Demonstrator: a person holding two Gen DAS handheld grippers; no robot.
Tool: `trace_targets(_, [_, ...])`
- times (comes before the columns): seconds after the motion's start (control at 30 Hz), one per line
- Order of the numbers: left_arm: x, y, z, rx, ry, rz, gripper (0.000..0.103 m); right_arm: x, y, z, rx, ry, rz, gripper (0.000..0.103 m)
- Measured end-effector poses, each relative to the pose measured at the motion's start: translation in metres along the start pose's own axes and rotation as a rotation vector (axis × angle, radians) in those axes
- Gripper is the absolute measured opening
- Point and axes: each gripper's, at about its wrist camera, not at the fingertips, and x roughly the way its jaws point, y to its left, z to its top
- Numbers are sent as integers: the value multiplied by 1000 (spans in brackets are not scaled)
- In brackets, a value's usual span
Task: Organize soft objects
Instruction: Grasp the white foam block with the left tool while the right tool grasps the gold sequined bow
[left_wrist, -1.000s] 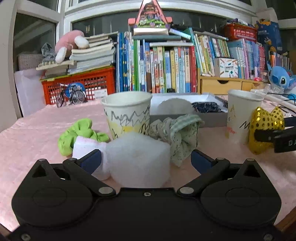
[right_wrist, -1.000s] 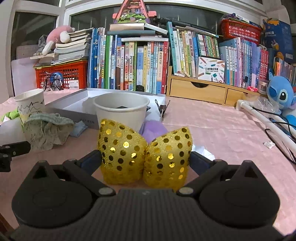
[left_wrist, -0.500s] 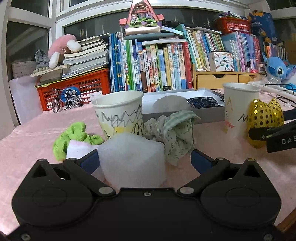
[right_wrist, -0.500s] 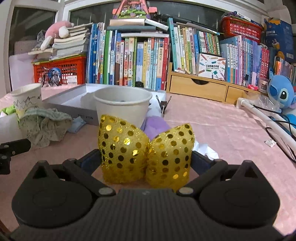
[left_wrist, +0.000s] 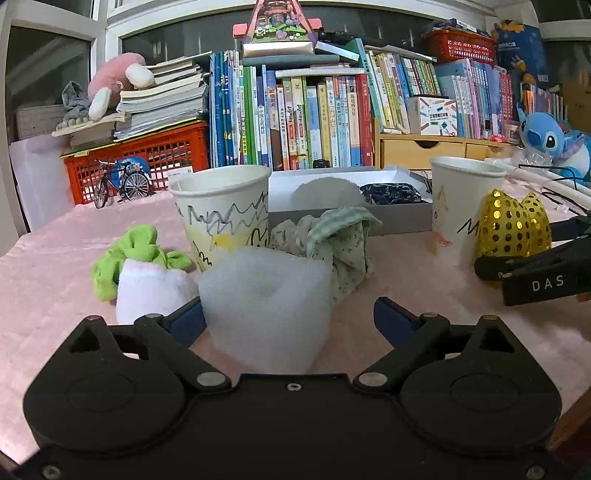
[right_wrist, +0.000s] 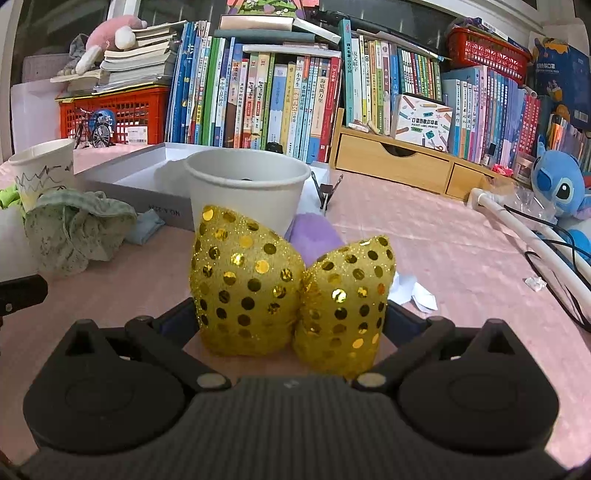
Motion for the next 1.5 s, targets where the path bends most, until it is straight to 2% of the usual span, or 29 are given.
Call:
trace_targets(0.1, [3, 0, 1, -6, 1, -2, 94, 0, 0, 0, -1, 1, -1, 103])
trace_targets(0.2, [3, 0, 1, -7, -1, 0, 87, 1, 1, 0, -7, 1, -8, 103])
trace_targets(0.37, [-1, 1, 0, -11, -4, -1, 85, -5, 3, -3, 9, -20, -30, 103])
trace_targets(0.47, [-3, 3, 0, -19, -8, 1, 79, -11, 2, -5, 22, -34, -39, 103])
trace_targets(0.57, [-5, 6, 1, -37, -11, -2, 68, -15, -1, -7, 43, -39, -48, 103])
trace_targets(0.77, [-9, 8, 4, -45, -21, 7, 66, -21, -7, -7, 77, -50, -46, 103])
trace_targets(1.07, [-36, 3, 20, 0, -79, -39, 66, -38, -8, 3, 74, -93, -34, 103])
trace_targets(1.33, [-59, 2, 48, 21, -130, -78, 66, -61, -14, 22, 56, -150, -23, 103])
trace_targets(1.5, [-63, 8, 70, 27, -131, -95, 66, -71, -18, 36, 46, -184, -15, 103])
